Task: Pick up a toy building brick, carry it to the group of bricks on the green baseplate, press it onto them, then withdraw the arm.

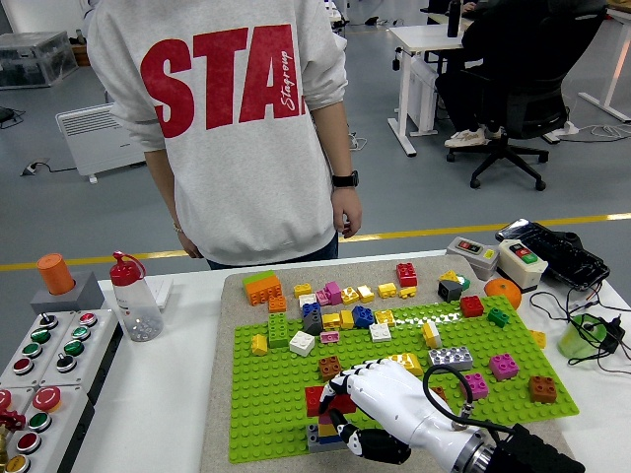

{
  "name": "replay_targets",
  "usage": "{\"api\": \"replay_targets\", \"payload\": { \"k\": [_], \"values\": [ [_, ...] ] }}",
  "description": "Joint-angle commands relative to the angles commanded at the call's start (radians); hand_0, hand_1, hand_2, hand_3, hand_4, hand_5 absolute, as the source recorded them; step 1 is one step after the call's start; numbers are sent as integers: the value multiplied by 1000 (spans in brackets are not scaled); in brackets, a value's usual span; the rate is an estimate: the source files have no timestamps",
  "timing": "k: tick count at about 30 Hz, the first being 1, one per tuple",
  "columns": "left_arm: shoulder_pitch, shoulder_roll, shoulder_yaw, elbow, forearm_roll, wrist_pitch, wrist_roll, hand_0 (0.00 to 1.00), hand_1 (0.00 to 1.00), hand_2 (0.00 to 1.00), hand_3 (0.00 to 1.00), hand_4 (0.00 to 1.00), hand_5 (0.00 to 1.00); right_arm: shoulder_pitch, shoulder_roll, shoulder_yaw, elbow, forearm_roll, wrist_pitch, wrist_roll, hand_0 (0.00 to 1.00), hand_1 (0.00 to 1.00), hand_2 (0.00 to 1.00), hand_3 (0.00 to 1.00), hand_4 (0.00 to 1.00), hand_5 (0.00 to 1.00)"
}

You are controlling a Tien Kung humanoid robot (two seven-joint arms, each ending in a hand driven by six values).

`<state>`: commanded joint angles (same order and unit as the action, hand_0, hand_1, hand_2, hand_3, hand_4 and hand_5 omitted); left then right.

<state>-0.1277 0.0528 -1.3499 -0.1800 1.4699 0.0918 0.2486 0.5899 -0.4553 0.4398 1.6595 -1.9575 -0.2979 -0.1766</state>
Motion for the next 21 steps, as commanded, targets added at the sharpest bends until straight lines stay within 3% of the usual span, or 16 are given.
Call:
{"api": "replay_targets", "payload": {
  "k": [21],
  "values": [
    [-5,1,0,0,-2,1,-2,653,688,672,575,286,998,7,3,-2,-18,12,14,-5,581,628,605,556,347,191]
  ]
}}
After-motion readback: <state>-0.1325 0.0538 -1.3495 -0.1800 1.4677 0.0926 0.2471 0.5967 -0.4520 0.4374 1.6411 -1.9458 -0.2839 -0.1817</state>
